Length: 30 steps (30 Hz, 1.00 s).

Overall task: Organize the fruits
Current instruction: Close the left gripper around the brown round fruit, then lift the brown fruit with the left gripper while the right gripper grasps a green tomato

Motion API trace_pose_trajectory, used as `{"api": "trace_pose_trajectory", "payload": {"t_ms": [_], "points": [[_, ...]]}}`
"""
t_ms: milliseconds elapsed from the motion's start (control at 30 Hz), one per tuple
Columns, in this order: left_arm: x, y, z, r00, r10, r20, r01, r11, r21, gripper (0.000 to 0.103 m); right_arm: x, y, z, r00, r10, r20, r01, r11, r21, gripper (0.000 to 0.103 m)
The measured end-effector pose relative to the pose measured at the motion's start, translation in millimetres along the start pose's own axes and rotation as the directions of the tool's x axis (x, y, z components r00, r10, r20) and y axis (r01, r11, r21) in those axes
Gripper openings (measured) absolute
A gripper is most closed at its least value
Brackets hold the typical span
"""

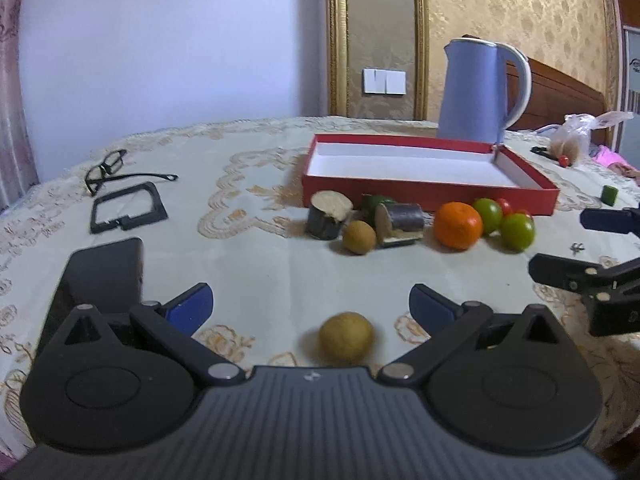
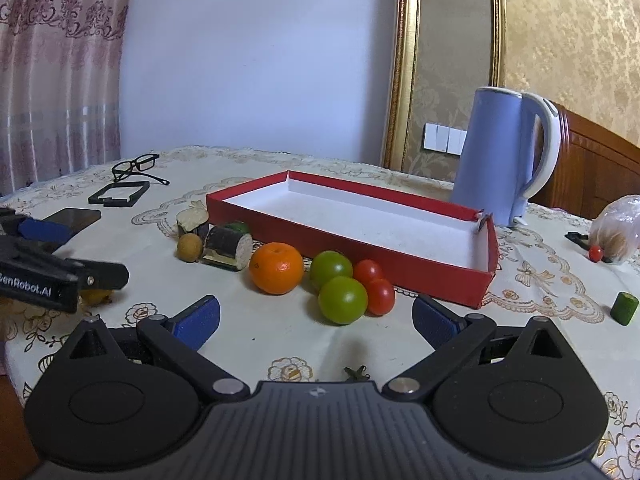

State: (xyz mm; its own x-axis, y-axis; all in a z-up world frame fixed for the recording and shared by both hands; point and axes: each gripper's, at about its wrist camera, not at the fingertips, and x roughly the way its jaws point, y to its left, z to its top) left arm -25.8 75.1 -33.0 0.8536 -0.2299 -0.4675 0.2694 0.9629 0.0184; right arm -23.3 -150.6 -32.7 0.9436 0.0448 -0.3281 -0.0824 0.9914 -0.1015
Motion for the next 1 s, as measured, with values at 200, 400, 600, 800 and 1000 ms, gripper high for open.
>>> {"api": "trace_pose_trajectory", "payload": {"t_ms": [200, 400, 600, 800, 1000], "points": [[-0.2, -13.5, -0.5, 1.0, 0.024, -0.005, -0.024, 0.999, 0.039, 0.103, -2.4, 1.2, -0.6, 1.0, -0.011, 0.01, 0.011, 1.0, -0.013, 0.103], [-2.9, -27.5, 1.4, 0.999, 0.046, 0.008, -0.046, 0.996, 0.074, 0.103, -0.9, -3.8, -0.1, 1.0, -0.015, 0.012, 0.015, 1.0, 0.019, 0.103], [-0.1, -30.2, 2.2, 0.999, 0.034, -0.016, -0.033, 0.997, 0.068, 0.079, 0.8, -15.0, 0.3, 1.0, 0.002, 0.003, -0.002, 0.996, 0.086, 0.103], [0.9, -25.1, 0.1, 0.999, -0.005, -0.042, 0.007, 0.998, 0.055, 0.036, 1.2, -14.8, 0.3, 1.0, 0.001, 0.004, -0.001, 0.996, 0.089, 0.103], [-2.3, -21.3, -1.4, 0.999, -0.02, -0.033, 0.022, 0.999, 0.043, 0.024, 0.8, -16.6, 0.5, 1.0, 0.003, 0.007, -0.004, 0.996, 0.092, 0.103]]}}
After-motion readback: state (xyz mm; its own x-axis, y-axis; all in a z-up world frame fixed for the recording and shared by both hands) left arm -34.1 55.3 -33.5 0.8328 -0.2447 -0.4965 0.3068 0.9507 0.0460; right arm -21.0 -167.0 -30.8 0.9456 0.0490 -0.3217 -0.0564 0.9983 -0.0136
